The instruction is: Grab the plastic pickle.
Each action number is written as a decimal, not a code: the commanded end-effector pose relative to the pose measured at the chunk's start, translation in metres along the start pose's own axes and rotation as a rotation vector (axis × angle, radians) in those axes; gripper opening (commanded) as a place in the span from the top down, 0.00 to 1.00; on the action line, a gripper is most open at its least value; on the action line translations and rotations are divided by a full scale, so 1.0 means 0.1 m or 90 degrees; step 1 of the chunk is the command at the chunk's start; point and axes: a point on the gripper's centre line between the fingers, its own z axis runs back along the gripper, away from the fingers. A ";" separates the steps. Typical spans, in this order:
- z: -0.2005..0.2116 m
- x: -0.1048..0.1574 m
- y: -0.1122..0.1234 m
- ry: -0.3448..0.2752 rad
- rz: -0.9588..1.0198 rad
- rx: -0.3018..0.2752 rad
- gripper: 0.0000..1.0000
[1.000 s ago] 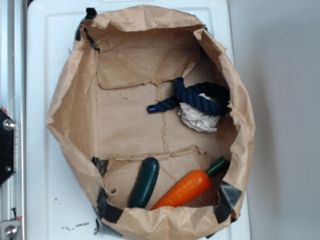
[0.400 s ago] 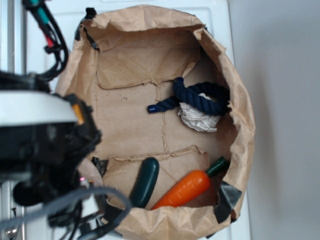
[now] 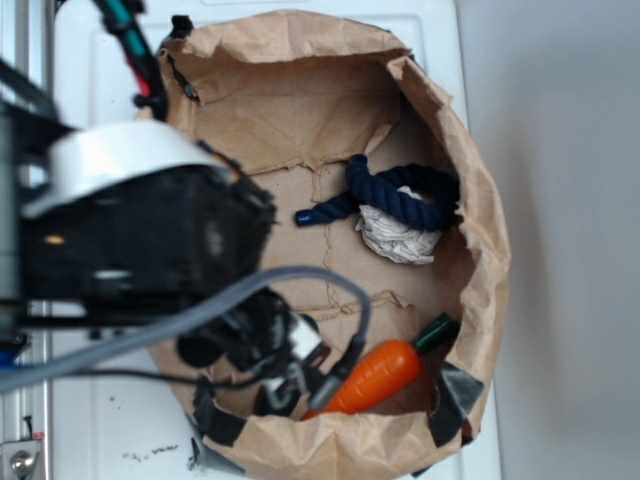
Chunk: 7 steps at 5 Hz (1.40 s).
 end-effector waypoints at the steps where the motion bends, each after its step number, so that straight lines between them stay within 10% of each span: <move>1: -0.37 0.15 -0.10 -0.039 -0.004 0.058 0.00; 3: -0.67 -0.06 -0.14 -0.009 -0.037 0.117 0.00; 7: -0.89 -0.49 -0.11 0.038 -0.029 0.046 0.00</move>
